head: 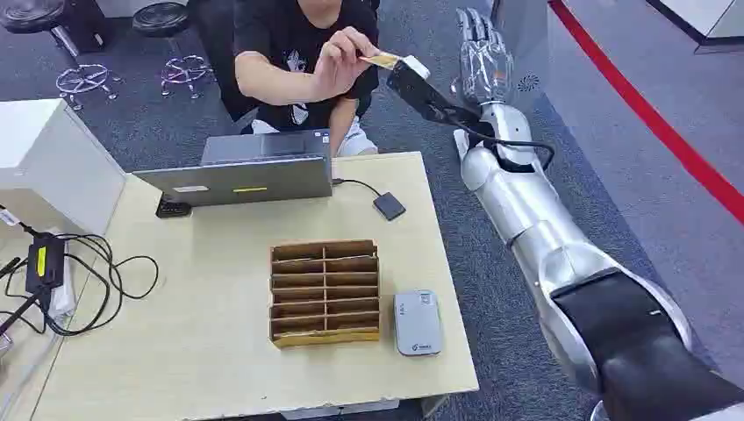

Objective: Pass the card to the sensor for recognition and then transmit it.

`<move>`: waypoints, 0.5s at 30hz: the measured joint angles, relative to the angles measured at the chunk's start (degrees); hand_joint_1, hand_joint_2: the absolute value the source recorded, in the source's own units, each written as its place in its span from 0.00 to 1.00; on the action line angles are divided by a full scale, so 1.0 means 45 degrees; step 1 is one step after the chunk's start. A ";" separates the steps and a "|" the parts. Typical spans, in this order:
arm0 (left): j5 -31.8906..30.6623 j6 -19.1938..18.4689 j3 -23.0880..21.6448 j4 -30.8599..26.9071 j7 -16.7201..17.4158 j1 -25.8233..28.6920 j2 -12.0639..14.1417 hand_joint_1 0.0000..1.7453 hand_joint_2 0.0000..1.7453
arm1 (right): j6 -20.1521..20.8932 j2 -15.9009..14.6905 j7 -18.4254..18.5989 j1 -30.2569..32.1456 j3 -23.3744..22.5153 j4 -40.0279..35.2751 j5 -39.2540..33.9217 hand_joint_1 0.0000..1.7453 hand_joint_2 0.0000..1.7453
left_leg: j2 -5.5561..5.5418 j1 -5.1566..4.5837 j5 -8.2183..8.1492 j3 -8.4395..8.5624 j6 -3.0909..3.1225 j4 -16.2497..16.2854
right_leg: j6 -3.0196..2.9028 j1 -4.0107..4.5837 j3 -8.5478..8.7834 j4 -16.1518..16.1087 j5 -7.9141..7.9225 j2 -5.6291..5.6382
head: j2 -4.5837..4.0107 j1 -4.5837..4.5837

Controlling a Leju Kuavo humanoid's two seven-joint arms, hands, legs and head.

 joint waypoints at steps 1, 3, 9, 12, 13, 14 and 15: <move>0.0000 0.0005 -0.0053 0.0000 0.0000 0.0000 0.0005 0.00 1.00 | -0.0019 0.0063 -0.0086 -0.0051 0.0000 0.0202 0.0000 0.96 1.00 | 0.0001 0.0000 -0.0004 -0.0005 0.0001 0.0000 | 0.0000 0.0000 -0.0009 -0.0002 0.0000 0.0000 | 0.0000 -0.0010; 0.0000 0.0019 -0.0078 0.0000 -0.0005 0.0001 0.0005 0.00 1.00 | -0.0083 0.0141 -0.0252 -0.0127 0.0005 0.0461 -0.0024 0.94 1.00 | 0.0002 0.0000 -0.0004 -0.0016 0.0001 0.0000 | 0.0000 0.0000 -0.0023 -0.0003 0.0000 0.0000 | 0.0000 -0.0010; 0.0000 0.0039 -0.0102 0.0000 -0.0005 0.0008 0.0005 0.00 1.00 | -0.0378 0.0228 -0.0771 -0.0154 0.0000 0.0888 -0.0277 0.98 1.00 | 0.0007 0.0000 -0.0004 -0.0021 0.0001 0.0000 | 0.0000 0.0000 -0.0029 -0.0003 0.0001 0.0003 | 0.0000 -0.0005; 0.0000 0.0044 -0.0102 0.0000 -0.0005 0.0012 0.0005 0.00 1.00 | -0.0525 0.0238 -0.0976 -0.0155 -0.0010 0.0985 -0.0379 0.98 1.00 | 0.0007 0.0000 -0.0004 -0.0021 0.0000 0.0000 | -0.0001 0.0000 -0.0029 -0.0002 0.0001 0.0004 | 0.0000 -0.0005; 0.0000 0.0044 -0.0102 0.0000 -0.0005 0.0013 0.0005 0.00 1.00 | -0.0525 0.0238 -0.1030 -0.0154 -0.0010 0.0995 -0.0379 0.99 1.00 | 0.0007 0.0000 -0.0003 -0.0021 0.0000 0.0000 | -0.0001 0.0000 -0.0030 -0.0002 0.0001 0.0004 | 0.0000 -0.0005; 0.0000 0.0048 -0.0102 0.0000 -0.0005 0.0013 0.0005 0.00 1.00 | -0.0534 0.0262 -0.1107 -0.0154 -0.0010 0.1000 -0.0384 1.00 1.00 | 0.0007 0.0000 -0.0003 -0.0021 0.0000 0.0000 | -0.0001 0.0000 -0.0030 -0.0002 0.0002 0.0004 | 0.0000 -0.0010; 0.0000 0.0053 -0.0102 0.0000 -0.0005 0.0013 0.0005 0.00 1.00 | -0.0553 0.0271 -0.1165 -0.0155 -0.0015 0.1000 -0.0384 1.00 1.00 | 0.0007 0.0000 -0.0003 -0.0020 0.0000 0.0000 | -0.0001 0.0001 -0.0030 -0.0002 0.0001 0.0004 | 0.0000 0.0000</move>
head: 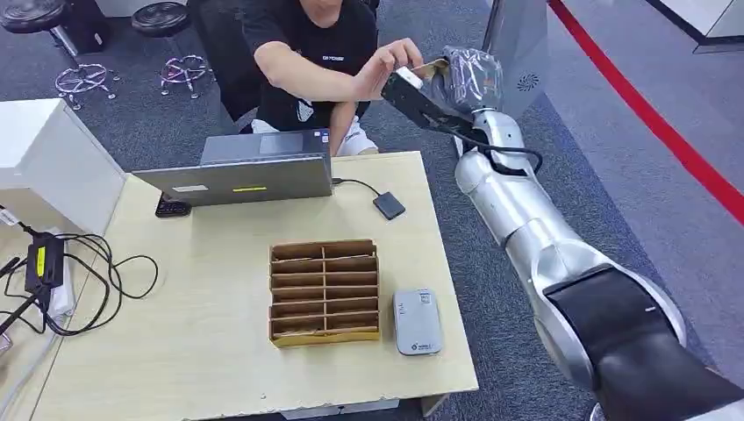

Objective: Pass the card to the sensor for recognition and then transmit it.

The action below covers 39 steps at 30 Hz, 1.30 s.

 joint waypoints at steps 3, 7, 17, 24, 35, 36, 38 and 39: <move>0.0000 0.0019 0.0000 0.0000 0.0000 0.0005 0.0000 0.00 1.00 | -0.0010 0.0034 -0.0151 -0.0001 0.0000 0.0000 -0.0010 1.00 1.00 | -0.0002 0.0000 0.0000 -0.0002 0.0000 0.0000 | 0.0000 0.0000 0.0000 0.0000 0.0000 -0.0001 | 0.0000 0.0000; 0.0010 0.0063 0.0000 0.0000 -0.0073 0.0015 0.0000 0.00 1.00 | -0.0005 0.0112 -0.0754 0.0027 0.0000 -0.0029 -0.0273 1.00 1.00 | -0.0001 0.0000 -0.0001 -0.0004 0.0000 0.0000 | 0.0000 0.0000 -0.0002 -0.0001 -0.0001 0.0000 | 0.0000 -0.0004; 0.0479 0.0285 0.0179 0.0000 -0.0389 0.0390 0.0005 0.00 1.00 | 0.0039 -0.0214 -0.3061 0.2994 -0.0063 -0.3472 -0.2605 1.00 1.00 | -0.0004 0.0002 -0.0011 -0.0003 0.0001 0.0001 | 0.0001 0.0003 -0.0008 -0.0014 -0.0007 -0.0008 | 0.0000 0.0000; 0.1264 0.0564 0.0753 0.0000 -0.0320 0.0578 0.0015 0.00 1.00 | -0.0131 -0.1613 -0.3566 0.7800 -0.0063 -0.8741 -0.3317 1.00 1.00 | -0.0007 0.0006 -0.0051 -0.0011 0.0000 -0.0001 | 0.0027 0.0007 0.0005 -0.0045 -0.0041 -0.0018 | 0.0000 0.0005; 0.1812 0.0831 0.1555 0.0000 -0.0267 0.0737 0.0010 0.00 1.00 | 0.1453 -0.3940 -0.2840 1.2647 -0.0413 -1.2580 -0.2384 1.00 1.00 | 0.0012 0.0005 -0.0095 -0.0015 0.0008 -0.0002 | 0.0008 0.0006 0.0000 -0.0047 -0.0060 -0.0009 | 0.0000 0.0000; 0.1812 0.0835 0.1573 0.0000 -0.0267 0.0738 0.0010 0.00 1.00 | 0.1672 -0.4074 -0.2651 1.2668 -0.0413 -1.2604 -0.2213 1.00 1.00 | 0.0015 0.0005 -0.0095 -0.0014 0.0008 -0.0002 | 0.0008 0.0006 -0.0001 -0.0047 -0.0060 -0.0005 | 0.0000 0.0000; 0.1812 0.0850 0.1622 0.0000 -0.0267 0.0730 0.0010 0.00 1.00 | 0.2357 -0.4385 -0.2091 1.2690 -0.0408 -1.2551 -0.1794 1.00 1.00 | 0.0026 0.0004 -0.0095 -0.0012 0.0009 -0.0001 | 0.0008 0.0006 -0.0001 -0.0047 -0.0058 0.0000 | 0.0000 -0.0004; 0.1812 0.0845 0.1647 0.0000 -0.0267 0.0731 0.0010 0.00 1.00 | 0.2799 -0.4532 -0.1781 1.2630 -0.0379 -1.2468 -0.1607 1.00 1.00 | 0.0026 0.0005 -0.0094 -0.0010 0.0009 -0.0001 | 0.0009 0.0006 0.0001 -0.0047 -0.0057 0.0000 | 0.0000 -0.0004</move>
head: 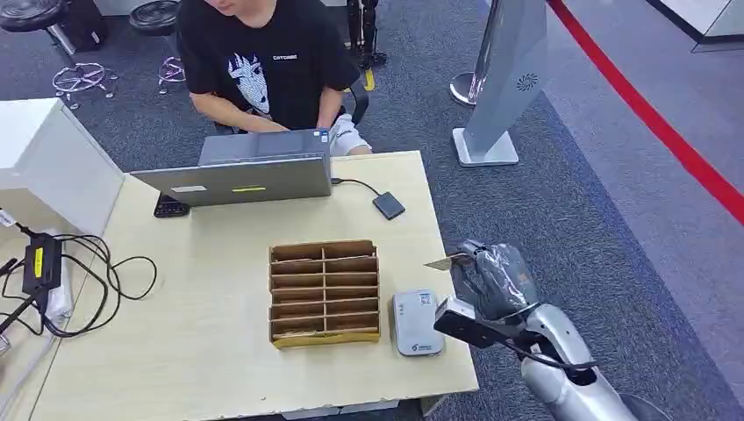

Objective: Pass the card to the sensor for recognition and then transmit it.

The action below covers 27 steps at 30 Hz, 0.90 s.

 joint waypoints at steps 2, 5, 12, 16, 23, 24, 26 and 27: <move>-0.0024 -0.0024 0.0019 0.0000 0.0000 -0.0001 0.0000 0.00 1.00 | 0.0801 -0.0291 0.0597 -0.0195 0.0141 0.0399 0.0262 1.00 1.00 | -0.0002 0.0000 0.0003 0.0000 0.0002 0.0000 | 0.0001 0.0000 0.0008 0.0001 0.0002 -0.0006 | 0.0000 0.0000; -0.0058 -0.0073 0.0039 0.0000 0.0000 -0.0003 -0.0005 0.00 1.00 | 0.1798 -0.0505 0.1270 -0.0792 0.0544 0.1324 0.0412 1.00 1.00 | 0.0000 0.0000 0.0006 0.0005 0.0004 0.0001 | 0.0004 0.0000 0.0008 0.0004 0.0009 -0.0001 | 0.0000 -0.0005; -0.0078 -0.0073 0.0044 0.0000 0.0005 -0.0006 -0.0005 0.00 1.00 | 0.2422 -0.0679 0.1587 -0.1780 0.1268 0.2880 0.0480 1.00 1.00 | -0.0009 0.0000 0.0016 0.0002 0.0006 0.0002 | 0.0006 0.0000 0.0008 0.0004 0.0009 -0.0006 | 0.0000 0.0000; -0.0078 -0.0073 0.0044 0.0000 0.0024 -0.0005 -0.0005 0.00 1.00 | 0.2631 -0.0713 0.1718 -0.1945 0.1447 0.3224 0.0393 1.00 1.00 | -0.0008 0.0000 0.0013 -0.0003 0.0007 0.0001 | 0.0007 0.0000 0.0005 0.0003 0.0006 -0.0005 | 0.0000 -0.0005; -0.0078 -0.0073 0.0073 0.0000 0.0058 -0.0005 -0.0005 0.00 1.00 | 0.3199 -0.0840 0.1601 -0.2475 0.2142 0.3900 -0.0059 1.00 1.00 | -0.0007 0.0000 0.0015 0.0000 0.0006 0.0002 | 0.0008 0.0000 0.0006 0.0004 0.0007 -0.0005 | 0.0000 -0.0005; -0.0078 -0.0083 0.0087 0.0000 0.0058 -0.0005 -0.0005 0.00 1.00 | 0.3209 -0.0888 0.1577 -0.2508 0.2239 0.3929 -0.0156 1.00 1.00 | -0.0008 0.0000 0.0015 -0.0001 0.0006 0.0002 | 0.0008 0.0000 0.0009 0.0004 0.0007 -0.0007 | 0.0000 0.0000; -0.0078 -0.0097 0.0102 0.0000 0.0058 -0.0002 -0.0005 0.00 1.00 | 0.3257 -0.1052 0.1476 -0.2558 0.2403 0.3924 -0.0383 1.00 1.00 | -0.0010 0.0000 0.0015 -0.0001 0.0006 0.0003 | 0.0008 0.0000 0.0009 0.0003 0.0008 -0.0008 | 0.0000 -0.0005; -0.0078 -0.0102 0.0107 0.0000 0.0058 -0.0003 -0.0005 0.00 1.00 | 0.3248 -0.1121 0.1403 -0.2559 0.2453 0.3914 -0.0491 1.00 1.00 | -0.0012 0.0000 0.0015 -0.0001 0.0007 0.0003 | 0.0008 0.0000 0.0009 0.0003 0.0008 -0.0008 | 0.0000 0.0005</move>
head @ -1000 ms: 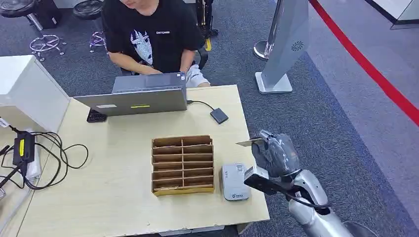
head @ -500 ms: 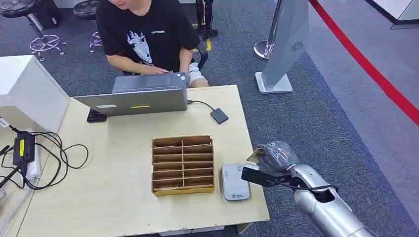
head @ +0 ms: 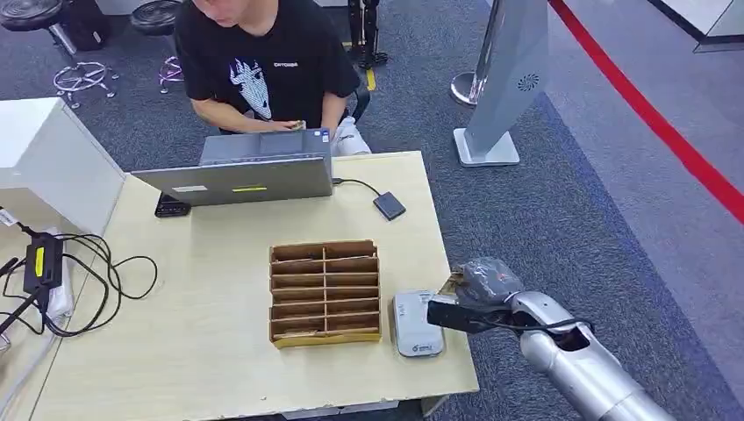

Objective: Pass the card to the sensor for recognition and then transmit it.

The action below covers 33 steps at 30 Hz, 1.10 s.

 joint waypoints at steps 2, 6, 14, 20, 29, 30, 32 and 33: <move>0.0015 -0.0005 0.0010 0.0000 0.0000 0.0001 0.0000 0.00 1.00 | -0.0068 -0.0166 -0.0040 0.0005 0.0088 -0.0088 -0.0117 1.00 1.00 | 0.0001 0.0000 -0.0001 0.0000 0.0000 0.0001 | 0.0000 0.0000 -0.0002 0.0000 0.0000 0.0001 | 0.0000 -0.0005; 0.0034 -0.0005 0.0039 0.0000 0.0000 0.0000 0.0000 0.00 1.00 | -0.0107 -0.0379 -0.0064 0.0020 0.0185 -0.0243 -0.0195 1.00 1.00 | 0.0002 0.0000 -0.0001 0.0000 0.0000 0.0000 | 0.0000 0.0000 -0.0006 -0.0001 -0.0001 0.0001 | 0.0000 -0.0005; 0.0034 -0.0053 0.0131 0.0000 0.0000 0.0001 0.0005 0.00 1.00 | -0.0209 -0.0957 -0.0394 0.0392 0.0219 -0.0990 -0.0457 1.00 1.00 | 0.0004 0.0000 -0.0001 0.0000 0.0000 0.0000 | 0.0000 0.0000 -0.0007 -0.0002 -0.0001 0.0002 | 0.0000 -0.0004; 0.0000 -0.0068 0.0146 0.0000 0.0000 0.0001 0.0005 0.00 1.00 | -0.0297 -0.1161 -0.0530 0.0799 0.0049 -0.1428 -0.0472 1.00 1.00 | 0.0003 0.0000 -0.0001 0.0001 0.0000 0.0000 | 0.0000 0.0000 -0.0007 -0.0001 0.0000 0.0002 | 0.0000 -0.0005; -0.0068 -0.0107 0.0151 0.0000 -0.0015 -0.0001 0.0015 0.00 1.00 | -0.0073 -0.1273 -0.1356 0.0995 0.0020 -0.1846 -0.0685 1.00 1.00 | 0.0005 0.0000 -0.0001 0.0001 0.0000 0.0000 | 0.0000 0.0000 -0.0006 -0.0001 0.0000 0.0002 | 0.0000 -0.0005; -0.0073 -0.0107 0.0151 0.0000 -0.0019 -0.0002 0.0015 0.00 1.00 | -0.0049 -0.1273 -0.1385 0.0996 0.0019 -0.1870 -0.0685 1.00 1.00 | 0.0005 0.0000 -0.0001 0.0001 0.0000 0.0000 | 0.0000 0.0000 -0.0006 -0.0001 0.0000 0.0002 | 0.0000 -0.0005; -0.0078 -0.0107 0.0151 0.0000 -0.0019 -0.0001 0.0015 0.00 1.00 | -0.0044 -0.1273 -0.1400 0.1008 0.0020 -0.1923 -0.0685 1.00 1.00 | 0.0005 0.0000 -0.0001 0.0001 0.0000 0.0000 | 0.0000 0.0000 -0.0006 -0.0001 0.0000 0.0002 | 0.0000 -0.0005; -0.0083 -0.0107 0.0151 0.0000 -0.0019 -0.0002 0.0015 0.00 1.00 | -0.0029 -0.1278 -0.1414 0.1013 0.0020 -0.1948 -0.0685 1.00 1.00 | 0.0005 0.0000 -0.0001 0.0002 0.0000 0.0000 | 0.0000 0.0000 -0.0006 -0.0001 0.0000 0.0002 | 0.0000 -0.0005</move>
